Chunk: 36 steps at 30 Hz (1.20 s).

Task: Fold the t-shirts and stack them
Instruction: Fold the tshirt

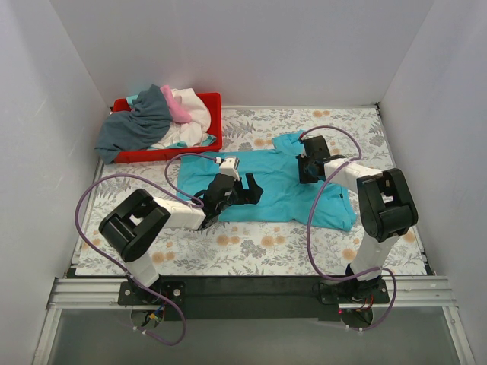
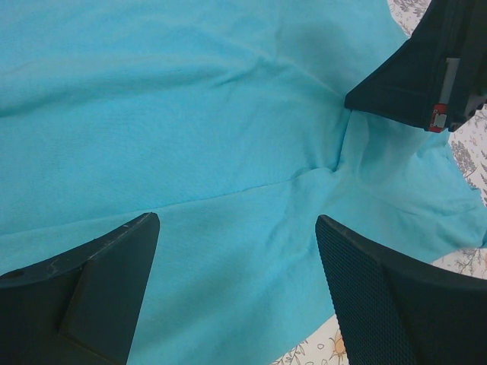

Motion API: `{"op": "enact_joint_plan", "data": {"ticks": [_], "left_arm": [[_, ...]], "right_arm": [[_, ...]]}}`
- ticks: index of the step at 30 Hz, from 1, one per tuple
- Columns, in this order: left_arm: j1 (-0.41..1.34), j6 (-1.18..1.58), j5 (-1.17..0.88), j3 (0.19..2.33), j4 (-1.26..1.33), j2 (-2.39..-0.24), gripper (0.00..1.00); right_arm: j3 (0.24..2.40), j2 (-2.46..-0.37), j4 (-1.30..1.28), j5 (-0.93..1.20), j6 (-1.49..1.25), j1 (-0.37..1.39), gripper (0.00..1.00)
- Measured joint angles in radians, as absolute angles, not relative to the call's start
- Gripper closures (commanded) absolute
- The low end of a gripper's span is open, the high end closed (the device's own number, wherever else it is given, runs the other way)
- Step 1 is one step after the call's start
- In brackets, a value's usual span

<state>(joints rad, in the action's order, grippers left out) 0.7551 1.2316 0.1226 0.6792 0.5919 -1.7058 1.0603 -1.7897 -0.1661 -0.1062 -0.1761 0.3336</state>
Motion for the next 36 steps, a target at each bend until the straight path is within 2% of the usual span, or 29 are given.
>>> {"op": "enact_joint_plan", "data": {"ticks": [7,12,15,36], "left_arm": [[0.754,1.235,0.118,0.679,0.592,-1.706,0.23],[0.754,1.235,0.115,0.68,0.592,-1.706,0.23],[0.754,1.235,0.114,0.68,0.592,-1.706,0.23],[0.748,1.239,0.103,0.677,0.606,-1.706,0.23]], "right_arm": [[1.06,-1.774,-0.174,-0.116,-0.176,0.341,0.99],[1.06,-1.755,-0.178,-0.125,-0.175,0.344,0.93],[1.06,-1.754,-0.183,-0.128,-0.175,0.348,0.99],[1.077,-1.734,-0.182,-0.133,-0.173,0.393,0.99]]}}
